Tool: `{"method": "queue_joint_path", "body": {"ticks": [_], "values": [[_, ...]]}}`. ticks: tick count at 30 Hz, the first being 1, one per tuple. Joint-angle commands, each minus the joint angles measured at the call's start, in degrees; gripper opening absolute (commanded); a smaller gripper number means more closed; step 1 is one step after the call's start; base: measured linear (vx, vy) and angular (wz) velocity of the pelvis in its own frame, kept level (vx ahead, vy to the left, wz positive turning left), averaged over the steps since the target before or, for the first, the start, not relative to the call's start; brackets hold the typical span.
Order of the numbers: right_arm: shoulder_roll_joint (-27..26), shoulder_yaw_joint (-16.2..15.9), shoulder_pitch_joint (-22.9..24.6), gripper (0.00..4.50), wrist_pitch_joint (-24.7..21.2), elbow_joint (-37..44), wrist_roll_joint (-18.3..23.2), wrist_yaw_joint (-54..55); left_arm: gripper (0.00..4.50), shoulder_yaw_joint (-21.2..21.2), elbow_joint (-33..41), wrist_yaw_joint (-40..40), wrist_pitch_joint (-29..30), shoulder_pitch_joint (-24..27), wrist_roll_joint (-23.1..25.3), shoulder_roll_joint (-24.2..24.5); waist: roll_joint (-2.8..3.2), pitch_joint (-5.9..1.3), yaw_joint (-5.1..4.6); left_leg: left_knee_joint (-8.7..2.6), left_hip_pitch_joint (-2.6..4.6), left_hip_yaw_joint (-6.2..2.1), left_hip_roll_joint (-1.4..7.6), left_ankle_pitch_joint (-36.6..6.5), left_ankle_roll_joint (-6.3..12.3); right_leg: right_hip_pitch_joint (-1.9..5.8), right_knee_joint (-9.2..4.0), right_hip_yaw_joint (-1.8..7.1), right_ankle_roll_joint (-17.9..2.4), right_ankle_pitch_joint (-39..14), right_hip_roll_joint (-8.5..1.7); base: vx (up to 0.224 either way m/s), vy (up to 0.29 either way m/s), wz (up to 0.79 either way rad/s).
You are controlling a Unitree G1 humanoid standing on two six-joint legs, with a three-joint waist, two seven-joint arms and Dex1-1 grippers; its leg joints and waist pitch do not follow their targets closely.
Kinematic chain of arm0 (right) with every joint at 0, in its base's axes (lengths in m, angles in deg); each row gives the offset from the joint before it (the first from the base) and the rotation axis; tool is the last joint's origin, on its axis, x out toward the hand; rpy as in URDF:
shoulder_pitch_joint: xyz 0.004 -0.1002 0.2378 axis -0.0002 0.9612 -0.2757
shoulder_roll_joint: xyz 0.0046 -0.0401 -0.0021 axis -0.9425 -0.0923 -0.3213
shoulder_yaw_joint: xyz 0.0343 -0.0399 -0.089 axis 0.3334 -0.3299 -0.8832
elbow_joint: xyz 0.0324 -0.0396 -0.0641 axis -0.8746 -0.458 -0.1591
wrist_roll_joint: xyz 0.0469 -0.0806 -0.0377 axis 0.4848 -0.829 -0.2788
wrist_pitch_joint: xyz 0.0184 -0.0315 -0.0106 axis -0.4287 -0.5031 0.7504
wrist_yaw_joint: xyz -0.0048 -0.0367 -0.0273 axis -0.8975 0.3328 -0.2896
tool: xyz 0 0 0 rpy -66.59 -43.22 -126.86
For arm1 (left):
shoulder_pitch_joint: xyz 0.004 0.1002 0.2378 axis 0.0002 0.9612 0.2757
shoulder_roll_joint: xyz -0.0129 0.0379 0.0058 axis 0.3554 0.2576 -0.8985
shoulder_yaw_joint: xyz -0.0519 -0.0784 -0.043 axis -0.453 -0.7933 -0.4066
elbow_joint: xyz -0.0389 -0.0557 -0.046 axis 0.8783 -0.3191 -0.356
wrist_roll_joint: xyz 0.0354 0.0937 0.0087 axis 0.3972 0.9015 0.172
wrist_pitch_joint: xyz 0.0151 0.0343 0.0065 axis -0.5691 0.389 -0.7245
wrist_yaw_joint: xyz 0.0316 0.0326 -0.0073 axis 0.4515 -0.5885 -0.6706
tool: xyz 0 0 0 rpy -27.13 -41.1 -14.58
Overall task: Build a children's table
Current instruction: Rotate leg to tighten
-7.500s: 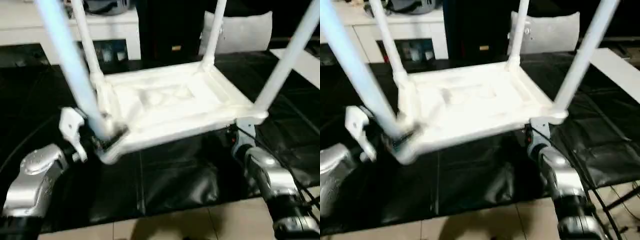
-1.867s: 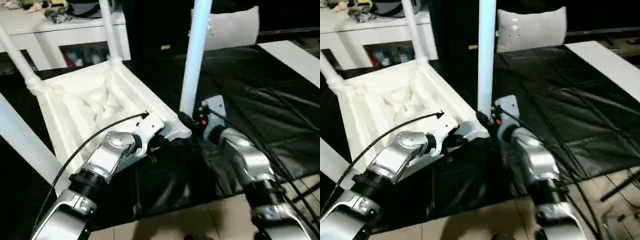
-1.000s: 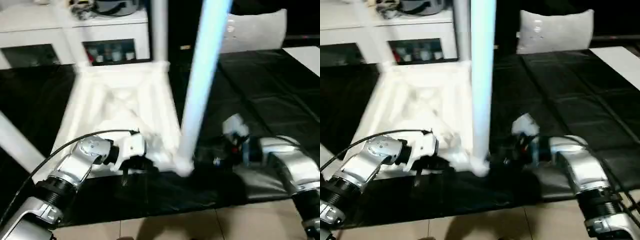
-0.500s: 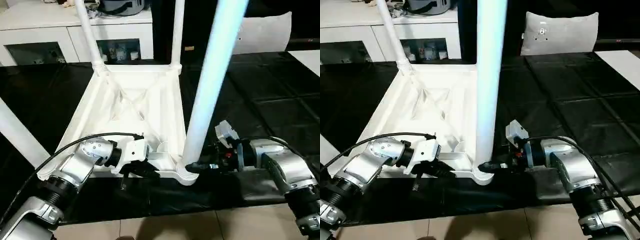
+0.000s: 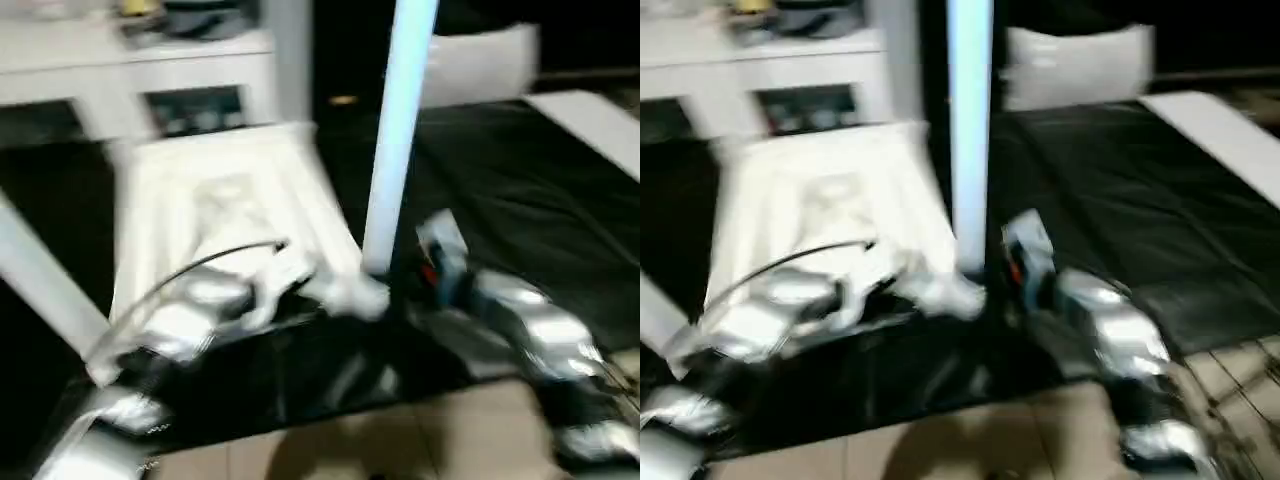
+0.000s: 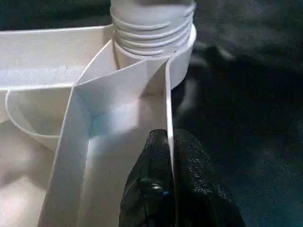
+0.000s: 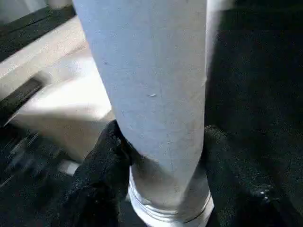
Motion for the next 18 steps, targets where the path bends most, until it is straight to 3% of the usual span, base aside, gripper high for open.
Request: {"method": "queue_joint_path", "body": {"ticks": [1,2,4,7,11,14,16,18], "values": [[-3.7,-1.4,-0.8,2.01,1.9,-4.1,-0.2,4.5,0.0,0.2,0.4,-2.8,-0.7,-1.9,-1.6,-4.8,-0.39,-2.91,-0.51,-3.28,-0.69,0.04,0.02,-14.7,3.26,3.2,-7.28,0.48,2.4,-34.8,-2.78,0.0,0.0,0.0],[-4.4,-1.2,-0.9,2.53,2.5,-4.2,-0.1,4.9,0.0,-0.1,0.2,-3.4,-0.5,-2.1,-1.6,-5.3,0.45,-2.98,-0.55,-3.43,-0.18,-0.08,0.36,-15.2,3.7,3.14,-7.28,0.37,1.7,-33.8,-3.09,0.0,0.0,0.0],[-5.6,-0.5,-1.0,2.66,3.4,-3.6,0.3,5.1,0.0,0.4,0.4,-3.4,-0.5,-2.2,-0.7,-5.2,0.37,-2.94,-1.21,-3.89,-0.72,-0.31,0.83,-15.6,4.21,3.76,-6.88,0.31,0.6,-31.0,-3.09,0.0,0.0,0.0],[-5.2,-0.1,0.2,3.02,4.1,-1.0,1.0,2.1,0.0,0.9,-0.1,-2.9,-1.6,-2.2,0.6,-4.2,0.61,-3.24,-1.25,-4.15,-0.85,-0.31,1.07,-13.2,4.66,3.82,-6.0,1.46,-2.0,-27.0,-3.44,0.0,0.0,0.0],[-3.1,-0.3,1.6,3.33,5.8,0.9,1.9,-1.4,0.0,1.5,-0.7,-1.6,-4.1,-2.1,1.5,-2.8,0.43,-3.63,-0.45,-4.13,-1.21,-0.08,1.4,-8.2,6.03,4.08,-4.57,2.53,-5.3,-20.7,-3.68,0.0,0.0,0.0],[3.2,-1.0,4.1,3.57,8.0,3.4,2.9,-10.2,0.0,3.1,-0.4,4.1,-9.3,-0.7,2.2,0.9,0.42,-3.93,0.99,-3.87,-1.18,0.17,1.47,-4.8,7.77,4.16,-3.81,3.0,-6.4,-17.3,-3.71,0.0,0.0,0.0],[5.0,-1.2,4.6,3.8,8.0,4.0,3.1,-12.9,0.0,3.2,-0.4,5.4,-10.1,-0.5,2.0,1.8,0.48,-4.13,1.49,-3.7,-1.51,0.27,1.48,-2.6,8.12,4.3,-3.31,3.12,-7.0,-14.9,-3.72,0.0,0.0,0.0],[10.5,-2.0,5.7,3.9,7.4,5.8,3.8,-20.9,0.0,3.1,0.1,9.7,-12.5,-0.1,1.1,3.8,0.22,-4.53,2.69,-3.15,-1.78,0.18,1.6,1.0,9.31,4.18,-2.23,3.27,-7.9,-10.2,-3.48,0.0,0.0,0.0]]}}
